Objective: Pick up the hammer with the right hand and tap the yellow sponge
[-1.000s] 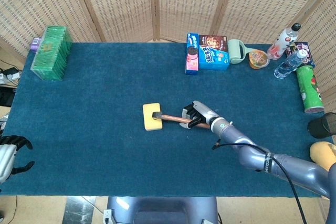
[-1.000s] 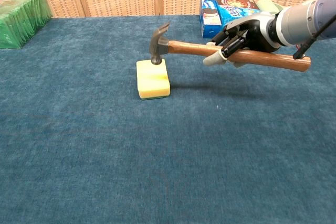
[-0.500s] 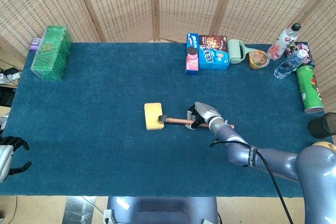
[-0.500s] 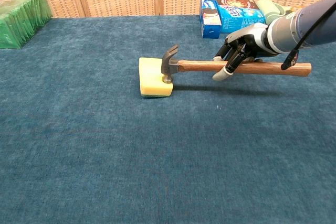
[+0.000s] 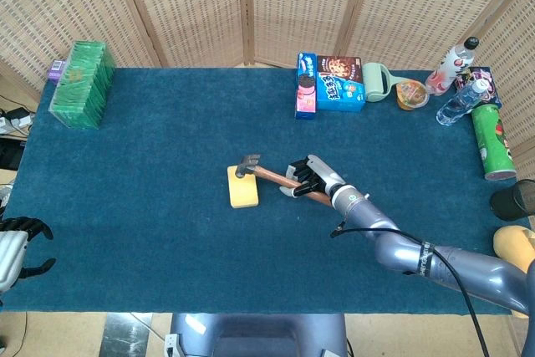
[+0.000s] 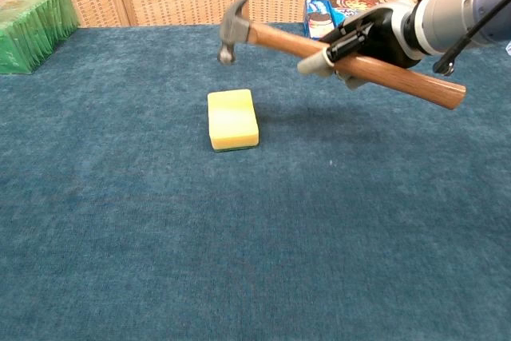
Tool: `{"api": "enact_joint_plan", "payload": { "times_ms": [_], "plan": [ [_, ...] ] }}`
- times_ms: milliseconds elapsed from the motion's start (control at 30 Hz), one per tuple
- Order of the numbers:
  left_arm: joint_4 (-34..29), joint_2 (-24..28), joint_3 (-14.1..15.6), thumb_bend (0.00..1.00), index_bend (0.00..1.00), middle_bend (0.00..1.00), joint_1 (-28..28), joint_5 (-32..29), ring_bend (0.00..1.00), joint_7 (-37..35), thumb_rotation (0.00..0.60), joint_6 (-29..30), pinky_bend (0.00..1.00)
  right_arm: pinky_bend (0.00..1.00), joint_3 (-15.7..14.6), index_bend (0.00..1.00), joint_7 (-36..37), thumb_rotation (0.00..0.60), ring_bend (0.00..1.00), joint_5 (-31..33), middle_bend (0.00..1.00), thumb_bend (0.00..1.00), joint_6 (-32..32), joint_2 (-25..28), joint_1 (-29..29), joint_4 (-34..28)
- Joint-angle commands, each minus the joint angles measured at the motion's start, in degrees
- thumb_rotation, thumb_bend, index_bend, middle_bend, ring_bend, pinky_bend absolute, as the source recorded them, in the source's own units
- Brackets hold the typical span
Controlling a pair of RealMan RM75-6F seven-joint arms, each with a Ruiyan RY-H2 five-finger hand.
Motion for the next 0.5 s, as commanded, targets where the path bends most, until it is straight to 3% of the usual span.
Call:
{"api": "enact_joint_plan", "payload": {
  "times_ms": [33,300,500],
  "plan": [
    [-0.31,0.12,0.07,0.21,0.46,0.38,0.00,0.11,0.26,0.23,0.600,0.08,0.21,1.00,6.36,0.96,6.00,0.600,1.00,-10.05,1.00,0.49,-6.25,-0.53,-7.83,0.16],
    [-1.05,0.32,0.29,0.21,0.46,0.38,0.15,0.33,0.26,0.82,0.600,0.37,0.21,1.00,7.89,0.96,6.13,0.600,1.00,-23.03,1.00,0.48,-3.99,-2.28,-14.00,1.95],
    [-1.50,0.20,0.35,0.21,0.47,0.38,-0.17,0.69,0.26,1.32,0.600,0.10,0.21,1.00,5.47,0.96,4.43,0.600,1.00,-29.57,1.00,0.48,1.07,-1.84,-16.98,4.41]
  ]
}}
